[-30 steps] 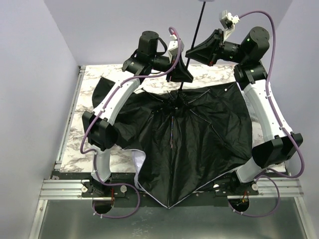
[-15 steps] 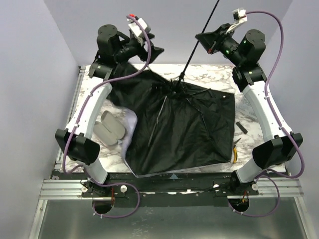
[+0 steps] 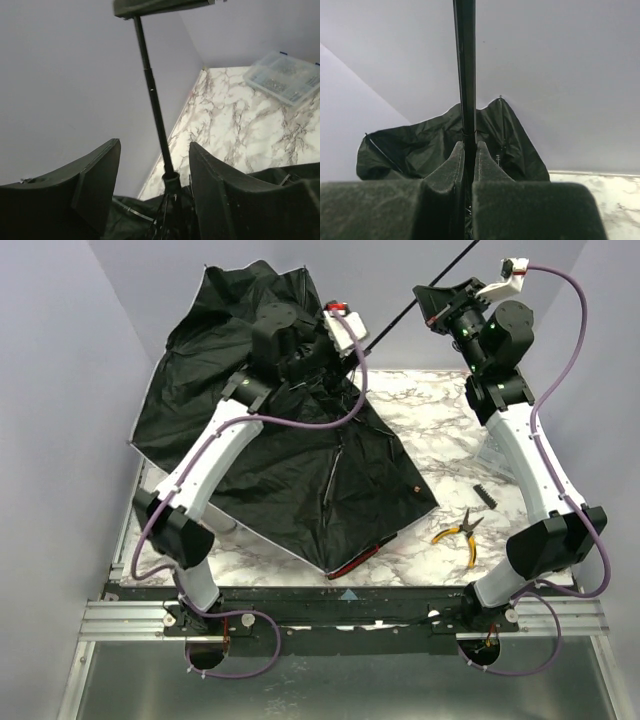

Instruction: Open the umbrella

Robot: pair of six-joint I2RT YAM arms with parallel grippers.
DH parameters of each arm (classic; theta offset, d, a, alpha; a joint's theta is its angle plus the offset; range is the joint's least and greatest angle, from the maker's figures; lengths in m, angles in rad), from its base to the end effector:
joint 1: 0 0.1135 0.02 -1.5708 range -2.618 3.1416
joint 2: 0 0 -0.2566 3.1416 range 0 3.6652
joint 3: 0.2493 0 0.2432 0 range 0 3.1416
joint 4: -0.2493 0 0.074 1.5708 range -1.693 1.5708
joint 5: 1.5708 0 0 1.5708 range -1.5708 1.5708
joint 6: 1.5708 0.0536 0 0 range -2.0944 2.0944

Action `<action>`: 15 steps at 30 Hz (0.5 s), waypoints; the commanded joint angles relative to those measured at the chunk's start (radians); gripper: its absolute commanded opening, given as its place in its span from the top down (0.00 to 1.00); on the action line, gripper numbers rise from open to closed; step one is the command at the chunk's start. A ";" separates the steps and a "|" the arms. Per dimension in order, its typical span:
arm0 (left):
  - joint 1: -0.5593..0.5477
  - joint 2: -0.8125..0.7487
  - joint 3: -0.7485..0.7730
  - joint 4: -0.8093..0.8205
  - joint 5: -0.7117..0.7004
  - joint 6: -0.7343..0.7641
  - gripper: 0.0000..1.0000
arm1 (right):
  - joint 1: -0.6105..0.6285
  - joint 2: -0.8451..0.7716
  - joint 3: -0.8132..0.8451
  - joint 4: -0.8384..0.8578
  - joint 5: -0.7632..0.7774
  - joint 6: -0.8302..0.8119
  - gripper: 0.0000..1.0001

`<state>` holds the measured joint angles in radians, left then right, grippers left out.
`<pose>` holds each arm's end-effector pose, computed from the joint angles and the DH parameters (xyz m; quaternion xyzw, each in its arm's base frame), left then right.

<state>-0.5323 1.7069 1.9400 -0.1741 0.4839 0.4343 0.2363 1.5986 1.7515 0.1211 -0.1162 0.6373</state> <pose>0.3247 -0.2202 0.4877 0.4639 0.5087 -0.1988 0.6976 0.3616 0.0935 0.4996 0.0747 0.6000 0.3684 0.7062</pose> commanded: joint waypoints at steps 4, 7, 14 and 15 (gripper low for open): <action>-0.047 0.210 0.203 -0.108 -0.051 0.095 0.51 | 0.020 -0.044 -0.046 0.156 0.019 0.133 1.00; -0.048 0.255 0.253 -0.163 -0.119 0.127 0.65 | 0.021 -0.060 -0.064 0.173 0.013 0.136 1.00; -0.033 0.223 0.108 -0.211 -0.229 0.232 0.70 | 0.020 -0.098 -0.102 0.202 0.030 0.116 1.00; -0.026 0.221 0.093 -0.213 -0.241 0.236 0.72 | 0.021 -0.102 -0.106 0.207 0.029 0.115 1.00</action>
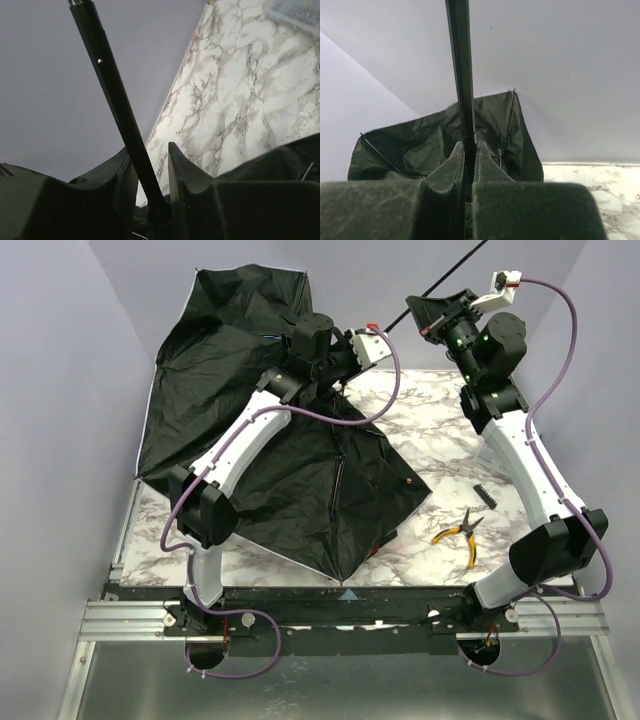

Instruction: Open the umbrella

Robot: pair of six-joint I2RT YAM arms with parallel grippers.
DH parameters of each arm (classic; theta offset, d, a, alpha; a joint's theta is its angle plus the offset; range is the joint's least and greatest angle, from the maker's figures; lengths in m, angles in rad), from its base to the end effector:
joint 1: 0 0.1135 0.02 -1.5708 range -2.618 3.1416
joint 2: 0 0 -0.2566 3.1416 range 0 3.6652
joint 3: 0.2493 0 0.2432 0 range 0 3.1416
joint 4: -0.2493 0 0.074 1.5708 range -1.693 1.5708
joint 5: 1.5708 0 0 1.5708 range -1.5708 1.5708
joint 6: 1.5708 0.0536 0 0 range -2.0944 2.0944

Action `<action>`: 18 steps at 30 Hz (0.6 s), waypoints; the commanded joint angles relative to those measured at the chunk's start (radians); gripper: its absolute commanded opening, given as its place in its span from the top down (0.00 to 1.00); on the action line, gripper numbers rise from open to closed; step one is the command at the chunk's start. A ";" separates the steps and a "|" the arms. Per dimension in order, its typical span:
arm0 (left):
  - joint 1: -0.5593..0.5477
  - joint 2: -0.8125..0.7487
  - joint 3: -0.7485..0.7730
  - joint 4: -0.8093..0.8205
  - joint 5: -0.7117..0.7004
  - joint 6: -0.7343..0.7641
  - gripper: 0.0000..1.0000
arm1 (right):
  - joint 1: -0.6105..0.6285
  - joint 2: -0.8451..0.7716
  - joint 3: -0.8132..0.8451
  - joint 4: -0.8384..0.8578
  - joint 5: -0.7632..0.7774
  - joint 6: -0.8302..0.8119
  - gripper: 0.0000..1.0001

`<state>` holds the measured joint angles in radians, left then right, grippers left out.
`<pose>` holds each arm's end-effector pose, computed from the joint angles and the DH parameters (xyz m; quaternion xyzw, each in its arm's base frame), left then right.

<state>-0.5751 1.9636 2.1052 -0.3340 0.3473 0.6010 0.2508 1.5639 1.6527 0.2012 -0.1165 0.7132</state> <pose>0.3804 -0.2683 0.4194 0.5131 0.5715 -0.1252 0.6280 0.3565 0.0978 0.4871 0.0913 0.5913 0.4019 0.6932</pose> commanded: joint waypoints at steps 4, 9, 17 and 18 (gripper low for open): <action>0.046 -0.033 -0.082 -0.049 -0.120 0.079 0.94 | 0.006 -0.083 -0.027 0.140 -0.009 0.041 1.00; 0.060 -0.093 -0.062 -0.002 -0.086 0.203 1.00 | 0.006 -0.159 -0.129 0.112 -0.082 -0.043 0.72; 0.109 -0.135 0.084 -0.036 -0.003 0.413 1.00 | 0.005 -0.400 -0.389 -0.151 -0.222 -0.369 0.05; 0.119 -0.129 0.107 -0.048 0.001 0.419 1.00 | 0.005 -0.446 -0.425 -0.195 -0.230 -0.423 0.03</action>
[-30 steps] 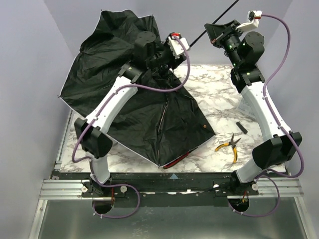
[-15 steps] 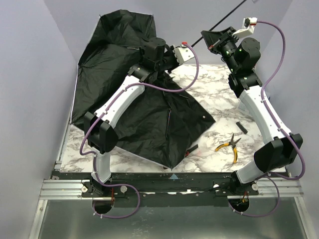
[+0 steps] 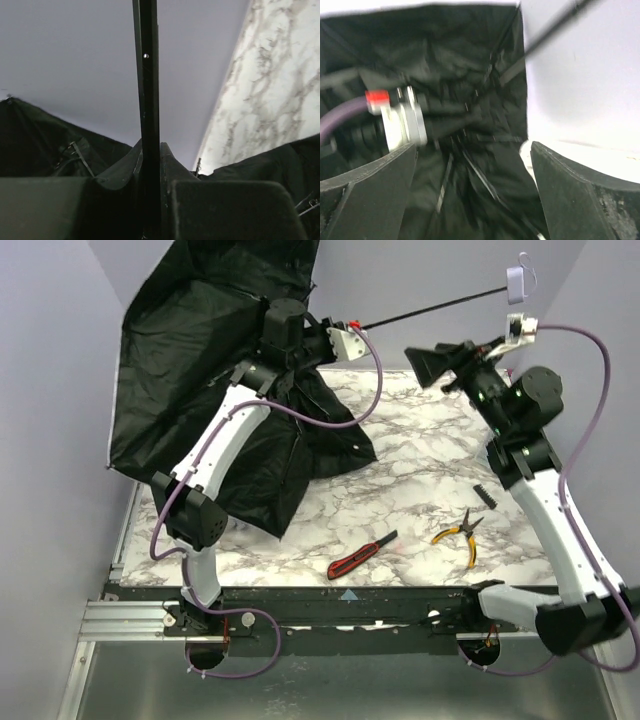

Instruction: Open the umbrella

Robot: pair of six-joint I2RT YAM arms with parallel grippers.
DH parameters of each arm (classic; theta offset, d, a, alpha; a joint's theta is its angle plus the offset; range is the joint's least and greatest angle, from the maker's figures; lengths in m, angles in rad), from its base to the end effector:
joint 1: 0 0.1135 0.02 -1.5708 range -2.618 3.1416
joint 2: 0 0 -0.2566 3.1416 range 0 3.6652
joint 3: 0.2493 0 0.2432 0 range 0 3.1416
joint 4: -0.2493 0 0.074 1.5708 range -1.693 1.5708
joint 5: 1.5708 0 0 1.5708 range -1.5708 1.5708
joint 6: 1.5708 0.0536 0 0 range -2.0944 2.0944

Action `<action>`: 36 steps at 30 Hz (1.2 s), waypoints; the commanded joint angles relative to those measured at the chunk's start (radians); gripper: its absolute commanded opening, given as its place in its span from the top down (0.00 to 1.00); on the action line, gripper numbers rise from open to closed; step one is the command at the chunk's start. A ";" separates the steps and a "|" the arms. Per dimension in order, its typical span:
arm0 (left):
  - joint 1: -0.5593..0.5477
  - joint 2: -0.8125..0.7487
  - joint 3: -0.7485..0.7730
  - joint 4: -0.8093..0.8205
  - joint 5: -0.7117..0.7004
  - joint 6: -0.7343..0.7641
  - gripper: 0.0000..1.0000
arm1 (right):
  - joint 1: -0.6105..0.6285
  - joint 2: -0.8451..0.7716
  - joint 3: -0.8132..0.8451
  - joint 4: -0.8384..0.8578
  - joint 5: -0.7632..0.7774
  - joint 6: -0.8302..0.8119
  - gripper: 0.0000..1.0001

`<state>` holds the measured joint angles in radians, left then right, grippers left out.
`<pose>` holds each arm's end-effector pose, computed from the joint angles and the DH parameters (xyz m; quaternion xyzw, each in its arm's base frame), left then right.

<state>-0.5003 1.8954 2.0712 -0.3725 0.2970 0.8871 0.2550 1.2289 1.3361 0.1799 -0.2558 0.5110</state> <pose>0.3840 -0.2278 0.4325 0.5610 0.5279 0.0083 0.6376 0.2700 0.0844 0.4758 -0.0255 0.6020 0.3677 0.7084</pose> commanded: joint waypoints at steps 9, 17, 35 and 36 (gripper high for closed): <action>0.110 -0.146 -0.006 0.075 0.068 0.428 1.00 | 0.001 -0.299 -0.047 -0.472 -0.317 -0.601 0.03; 0.127 -0.180 -0.058 0.059 0.084 0.674 1.00 | 0.001 0.126 0.758 -0.861 -0.627 -0.514 0.07; 0.141 -0.309 -0.266 0.047 0.112 0.877 1.00 | 0.181 0.356 0.753 -1.353 0.049 -1.129 0.11; 0.141 -0.309 -0.267 0.045 0.108 0.882 1.00 | 0.192 0.355 0.736 -1.353 0.094 -1.144 0.17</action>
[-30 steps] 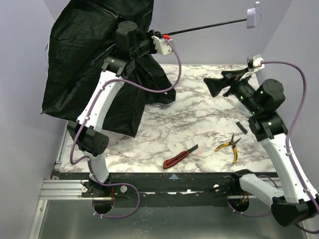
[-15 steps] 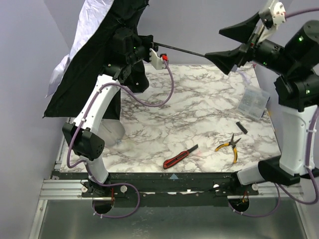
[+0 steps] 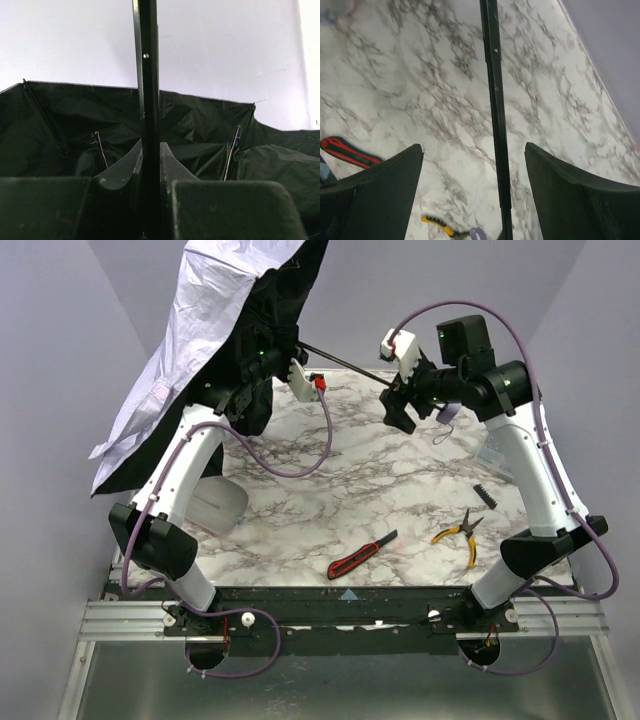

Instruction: Open the umbrella

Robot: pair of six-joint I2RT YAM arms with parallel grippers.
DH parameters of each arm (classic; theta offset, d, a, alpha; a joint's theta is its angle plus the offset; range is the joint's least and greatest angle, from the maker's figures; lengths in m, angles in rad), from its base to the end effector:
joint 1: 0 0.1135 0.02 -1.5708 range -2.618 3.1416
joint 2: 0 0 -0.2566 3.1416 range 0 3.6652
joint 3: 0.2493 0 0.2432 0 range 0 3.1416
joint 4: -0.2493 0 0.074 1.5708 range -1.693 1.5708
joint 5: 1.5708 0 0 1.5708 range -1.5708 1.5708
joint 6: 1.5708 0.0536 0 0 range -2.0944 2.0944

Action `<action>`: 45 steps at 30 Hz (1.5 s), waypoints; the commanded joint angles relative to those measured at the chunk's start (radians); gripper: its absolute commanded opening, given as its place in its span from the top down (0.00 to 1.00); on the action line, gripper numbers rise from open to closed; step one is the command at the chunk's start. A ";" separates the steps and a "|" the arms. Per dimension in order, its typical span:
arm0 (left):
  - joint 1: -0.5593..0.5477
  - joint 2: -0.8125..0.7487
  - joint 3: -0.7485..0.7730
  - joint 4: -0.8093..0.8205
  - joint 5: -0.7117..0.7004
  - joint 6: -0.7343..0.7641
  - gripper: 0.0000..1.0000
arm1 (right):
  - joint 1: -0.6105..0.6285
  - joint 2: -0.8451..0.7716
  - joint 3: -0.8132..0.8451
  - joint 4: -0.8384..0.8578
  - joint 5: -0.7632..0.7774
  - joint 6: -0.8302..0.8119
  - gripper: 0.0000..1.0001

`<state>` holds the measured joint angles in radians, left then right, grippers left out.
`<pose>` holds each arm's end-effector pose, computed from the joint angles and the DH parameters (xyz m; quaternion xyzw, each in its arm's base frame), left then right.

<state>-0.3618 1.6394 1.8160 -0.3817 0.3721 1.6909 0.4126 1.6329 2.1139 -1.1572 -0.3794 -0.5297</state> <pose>0.3489 -0.1529 0.4447 0.7126 0.2950 0.2695 0.5767 0.2794 0.1440 0.4544 -0.4746 0.7520 0.1449 0.4340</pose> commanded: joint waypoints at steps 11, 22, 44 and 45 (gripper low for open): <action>0.041 -0.055 -0.028 0.086 -0.021 0.125 1.00 | 0.060 -0.048 -0.128 -0.083 0.417 -0.133 0.81; 0.183 -0.003 0.055 0.188 -0.095 0.193 1.00 | 0.060 -0.150 -0.345 -0.132 0.438 -0.151 1.00; 0.353 0.203 0.204 0.416 -0.308 0.252 0.86 | 0.060 -0.116 -0.223 -0.254 0.284 -0.103 1.00; 0.376 0.209 0.211 0.415 -0.313 0.252 0.86 | 0.061 -0.114 -0.224 -0.258 0.281 -0.103 1.00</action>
<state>-0.1825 1.8034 1.9530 -0.1329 0.4793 1.9156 0.4957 1.5597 1.8805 -1.0729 -0.0921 -0.5930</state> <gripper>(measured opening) 0.164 0.041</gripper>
